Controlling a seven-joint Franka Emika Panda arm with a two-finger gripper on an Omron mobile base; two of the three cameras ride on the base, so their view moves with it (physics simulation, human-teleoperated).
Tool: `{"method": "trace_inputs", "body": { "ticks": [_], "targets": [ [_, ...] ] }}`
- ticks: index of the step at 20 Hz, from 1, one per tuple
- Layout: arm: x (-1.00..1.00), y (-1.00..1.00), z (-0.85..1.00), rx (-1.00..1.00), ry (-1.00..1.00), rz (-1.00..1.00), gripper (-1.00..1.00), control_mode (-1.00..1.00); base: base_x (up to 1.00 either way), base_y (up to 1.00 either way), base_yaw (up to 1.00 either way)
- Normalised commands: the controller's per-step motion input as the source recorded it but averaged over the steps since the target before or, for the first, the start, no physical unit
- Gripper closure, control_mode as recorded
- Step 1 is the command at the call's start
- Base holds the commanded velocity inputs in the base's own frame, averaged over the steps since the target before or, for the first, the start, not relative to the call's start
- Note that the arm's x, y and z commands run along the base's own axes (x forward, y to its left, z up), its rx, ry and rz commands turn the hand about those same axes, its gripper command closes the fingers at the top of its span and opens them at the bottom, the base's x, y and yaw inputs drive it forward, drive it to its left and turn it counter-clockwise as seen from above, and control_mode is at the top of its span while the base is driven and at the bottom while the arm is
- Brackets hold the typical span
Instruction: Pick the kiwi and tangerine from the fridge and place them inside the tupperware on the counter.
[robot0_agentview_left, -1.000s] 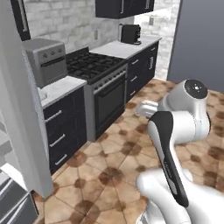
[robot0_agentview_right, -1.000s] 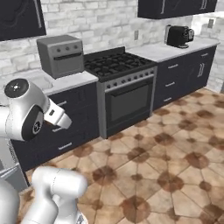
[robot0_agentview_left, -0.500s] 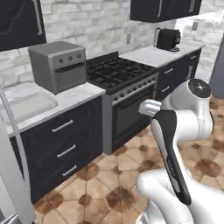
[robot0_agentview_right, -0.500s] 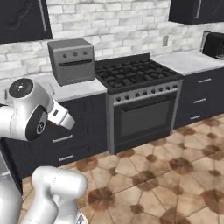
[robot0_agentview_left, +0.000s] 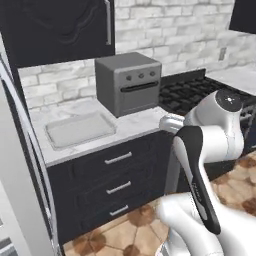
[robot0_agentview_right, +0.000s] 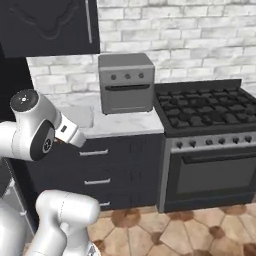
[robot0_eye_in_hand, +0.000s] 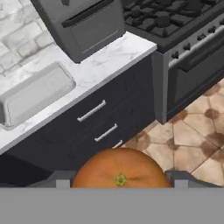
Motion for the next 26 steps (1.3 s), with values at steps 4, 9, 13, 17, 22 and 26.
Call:
{"method": "trace_inputs", "body": {
  "ticks": [4, 9, 13, 17, 22, 26],
  "targets": [
    [0.00, 0.00, 0.00, 0.00, 0.00, 0.00, 1.00, 1.00, 1.00, 0.00, 0.53],
    [0.00, 0.00, 0.00, 0.00, 0.00, 0.00, 1.00, 1.00, 0.88, 0.00, 0.51],
    [0.00, 0.00, 0.00, 0.00, 0.00, 0.00, 1.00, 1.00, 0.77, 0.00, 0.42],
    [0.00, 0.00, 0.00, 0.00, 0.00, 0.00, 1.00, 1.00, 0.61, 0.00, 0.24],
    [0.05, 0.00, -0.06, 0.00, 0.02, 0.00, 1.00, -1.00, 0.43, 0.07, 0.06],
    [0.16, 0.00, -0.43, 0.00, 0.23, 0.00, 1.00, -1.00, 0.00, 0.00, 0.00]
  ]
}}
